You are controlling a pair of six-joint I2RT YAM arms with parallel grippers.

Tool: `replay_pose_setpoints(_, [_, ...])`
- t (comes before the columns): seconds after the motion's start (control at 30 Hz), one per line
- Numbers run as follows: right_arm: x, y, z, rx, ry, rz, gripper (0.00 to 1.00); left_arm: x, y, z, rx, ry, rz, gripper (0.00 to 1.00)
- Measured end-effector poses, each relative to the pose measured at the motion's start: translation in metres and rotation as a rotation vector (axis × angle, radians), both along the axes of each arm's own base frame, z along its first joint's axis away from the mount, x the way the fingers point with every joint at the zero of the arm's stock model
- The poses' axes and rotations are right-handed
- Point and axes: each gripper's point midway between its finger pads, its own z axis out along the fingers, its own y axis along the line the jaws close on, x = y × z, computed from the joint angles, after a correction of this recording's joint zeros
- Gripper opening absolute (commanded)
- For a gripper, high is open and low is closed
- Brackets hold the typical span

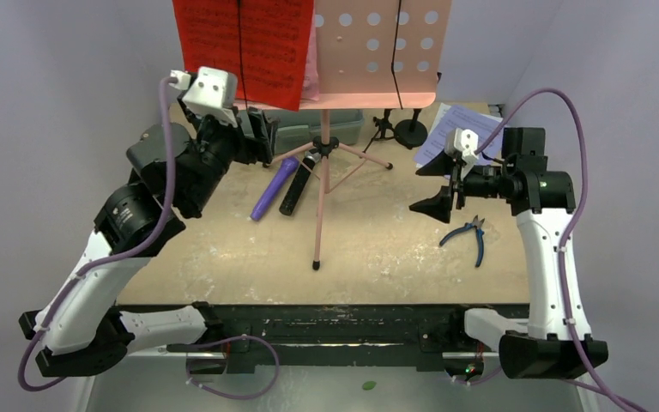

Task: Pack up the instrument practice props
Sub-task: Pick up the sheet music from the music stand.

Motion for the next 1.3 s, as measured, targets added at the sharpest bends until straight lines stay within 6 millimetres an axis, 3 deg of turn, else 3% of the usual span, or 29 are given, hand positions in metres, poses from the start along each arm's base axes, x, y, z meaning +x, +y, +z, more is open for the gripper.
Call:
replay_pose_setpoints(0.23, [-0.027, 0.054, 0.040, -0.053, -0.080, 0.186, 0.84, 0.002, 0.005, -0.063, 0.072, 0.062, 0.031, 0.74])
replay_pose_setpoints(0.37, [-0.034, 0.087, 0.066, -0.076, -0.123, 0.253, 0.87, -0.014, 0.022, -0.079, 0.018, 0.054, 0.033, 0.75])
replay_pose_setpoints(0.57, [-0.030, 0.129, 0.121, -0.046, -0.251, 0.286, 0.99, -0.025, 0.032, -0.102, -0.070, 0.053, 0.036, 0.75])
replay_pose_setpoints(0.77, [-0.016, 0.159, 0.161, 0.058, -0.299, 0.270, 0.99, -0.015, 0.017, -0.165, -0.036, 0.136, 0.037, 0.76])
replay_pose_setpoints(0.9, [-0.002, 0.179, 0.171, 0.126, -0.268, 0.250, 0.99, -0.014, 0.014, -0.199, -0.002, 0.183, 0.038, 0.76])
replay_pose_setpoints(1.1, [0.010, 0.215, 0.174, 0.194, -0.219, 0.233, 0.99, -0.019, 0.021, -0.204, -0.039, 0.157, 0.043, 0.77])
replay_pose_setpoints(1.3, [0.026, 0.223, 0.188, 0.254, -0.223, 0.153, 0.98, -0.024, 0.030, -0.207, -0.061, 0.137, 0.053, 0.77])
